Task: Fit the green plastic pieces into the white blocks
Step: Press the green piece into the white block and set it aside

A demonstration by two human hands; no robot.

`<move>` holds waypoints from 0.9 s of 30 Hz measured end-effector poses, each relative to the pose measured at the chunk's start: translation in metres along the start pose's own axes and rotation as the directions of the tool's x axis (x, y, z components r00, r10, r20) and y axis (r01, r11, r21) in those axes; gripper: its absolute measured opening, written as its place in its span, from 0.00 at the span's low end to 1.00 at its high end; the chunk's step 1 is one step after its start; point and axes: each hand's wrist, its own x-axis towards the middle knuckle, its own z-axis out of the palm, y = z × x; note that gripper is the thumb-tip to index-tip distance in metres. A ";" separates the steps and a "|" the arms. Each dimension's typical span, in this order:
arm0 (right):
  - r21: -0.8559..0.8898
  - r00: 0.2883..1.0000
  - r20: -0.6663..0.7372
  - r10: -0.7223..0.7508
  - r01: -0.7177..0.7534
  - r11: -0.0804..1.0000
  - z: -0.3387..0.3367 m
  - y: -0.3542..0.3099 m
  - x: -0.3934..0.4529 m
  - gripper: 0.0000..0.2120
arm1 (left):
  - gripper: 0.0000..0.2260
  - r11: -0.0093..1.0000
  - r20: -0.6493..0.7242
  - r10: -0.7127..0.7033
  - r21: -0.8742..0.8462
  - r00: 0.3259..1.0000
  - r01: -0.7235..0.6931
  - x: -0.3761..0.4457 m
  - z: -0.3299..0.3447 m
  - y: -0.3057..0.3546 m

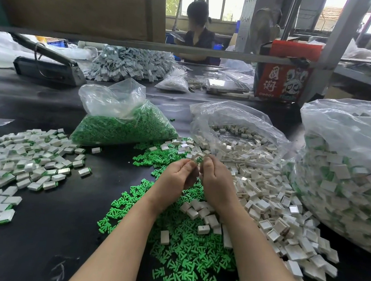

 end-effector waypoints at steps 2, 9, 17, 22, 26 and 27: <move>-0.009 0.999 -0.037 -0.022 0.022 1.000 0.000 -0.001 0.000 0.15 | 0.12 1.000 0.006 -0.006 -0.018 1.000 0.006 0.000 0.000 0.000; -0.059 0.997 -0.028 -0.068 0.066 0.996 0.000 -0.007 -0.003 0.14 | 0.12 1.000 0.026 -0.016 -0.014 1.000 0.017 0.000 0.000 0.002; 0.062 0.996 -0.084 0.013 -0.008 0.998 0.003 -0.013 -0.002 0.16 | 0.12 0.999 0.003 -0.012 -0.045 1.000 0.012 0.000 0.003 0.003; 0.004 0.996 -0.086 -0.027 0.027 1.000 0.003 -0.009 -0.003 0.16 | 0.13 0.999 -0.001 0.017 0.037 1.000 -0.017 -0.001 0.003 0.004; -0.053 0.998 -0.018 -0.068 0.067 0.996 0.003 -0.004 -0.003 0.13 | 0.12 0.995 0.008 0.018 0.097 1.000 -0.019 -0.001 0.001 0.003; -0.065 0.997 0.015 -0.072 0.073 0.995 0.003 -0.002 -0.002 0.12 | 0.12 0.994 0.010 0.014 0.112 1.000 -0.015 0.000 -0.001 0.002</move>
